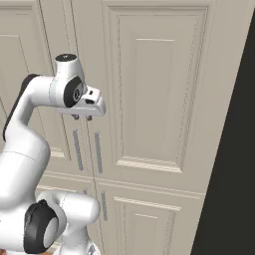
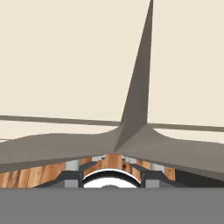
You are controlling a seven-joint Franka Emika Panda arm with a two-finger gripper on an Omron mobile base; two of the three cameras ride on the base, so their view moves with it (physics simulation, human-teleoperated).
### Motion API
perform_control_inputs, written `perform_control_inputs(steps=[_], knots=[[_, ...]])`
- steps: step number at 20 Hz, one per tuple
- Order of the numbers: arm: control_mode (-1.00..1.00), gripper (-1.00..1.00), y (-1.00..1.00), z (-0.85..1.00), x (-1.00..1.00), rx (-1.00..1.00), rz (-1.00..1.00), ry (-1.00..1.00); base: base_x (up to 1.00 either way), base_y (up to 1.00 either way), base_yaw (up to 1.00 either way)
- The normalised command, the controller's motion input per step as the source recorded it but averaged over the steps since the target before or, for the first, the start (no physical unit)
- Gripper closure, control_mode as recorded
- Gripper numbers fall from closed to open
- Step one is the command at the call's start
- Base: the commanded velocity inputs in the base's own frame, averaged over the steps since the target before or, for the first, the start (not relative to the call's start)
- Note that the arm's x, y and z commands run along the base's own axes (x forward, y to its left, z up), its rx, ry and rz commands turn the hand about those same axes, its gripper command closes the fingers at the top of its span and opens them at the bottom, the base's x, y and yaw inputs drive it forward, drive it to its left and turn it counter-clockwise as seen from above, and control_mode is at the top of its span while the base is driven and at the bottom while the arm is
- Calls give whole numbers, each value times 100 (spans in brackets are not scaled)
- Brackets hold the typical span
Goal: Navigate to the stand mixer.
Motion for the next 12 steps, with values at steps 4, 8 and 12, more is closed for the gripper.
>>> perform_control_inputs(steps=[4,8,12], knots=[[-100,-100,0,0,-23,0,0,0,0,0,0],[-100,-100,0,0,-72,0,0,0,0,0,0],[100,-100,0,-2,-46,-1,2,0,-49,0,3]])
